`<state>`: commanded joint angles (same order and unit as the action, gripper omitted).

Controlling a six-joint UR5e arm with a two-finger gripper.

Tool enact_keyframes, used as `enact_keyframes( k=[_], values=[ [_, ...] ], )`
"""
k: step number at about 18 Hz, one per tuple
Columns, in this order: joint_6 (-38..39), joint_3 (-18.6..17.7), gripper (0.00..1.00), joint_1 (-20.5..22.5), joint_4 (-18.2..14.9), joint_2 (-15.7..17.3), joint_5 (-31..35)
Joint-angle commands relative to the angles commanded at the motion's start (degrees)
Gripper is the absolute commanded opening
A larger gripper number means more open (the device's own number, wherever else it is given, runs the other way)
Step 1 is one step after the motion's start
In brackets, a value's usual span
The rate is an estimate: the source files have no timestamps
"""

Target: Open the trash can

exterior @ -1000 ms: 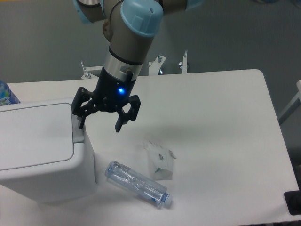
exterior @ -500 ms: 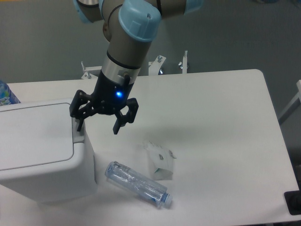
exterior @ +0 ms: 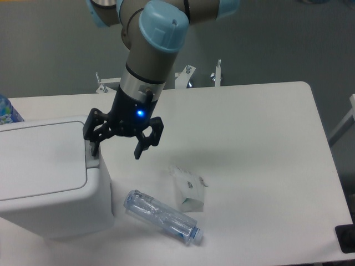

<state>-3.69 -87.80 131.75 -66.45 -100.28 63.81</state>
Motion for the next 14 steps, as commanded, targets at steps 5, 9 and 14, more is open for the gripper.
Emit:
enact_keyframes(
  k=[5, 9, 14],
  values=[
    [0.0, 0.0, 1.00, 0.0, 0.0, -0.1, 0.1],
    [0.0, 0.0, 1.00, 0.0, 0.1, 0.0, 0.1],
    [-0.1, 2.6, 1.00, 0.1, 0.3, 0.5, 0.1]
  ],
)
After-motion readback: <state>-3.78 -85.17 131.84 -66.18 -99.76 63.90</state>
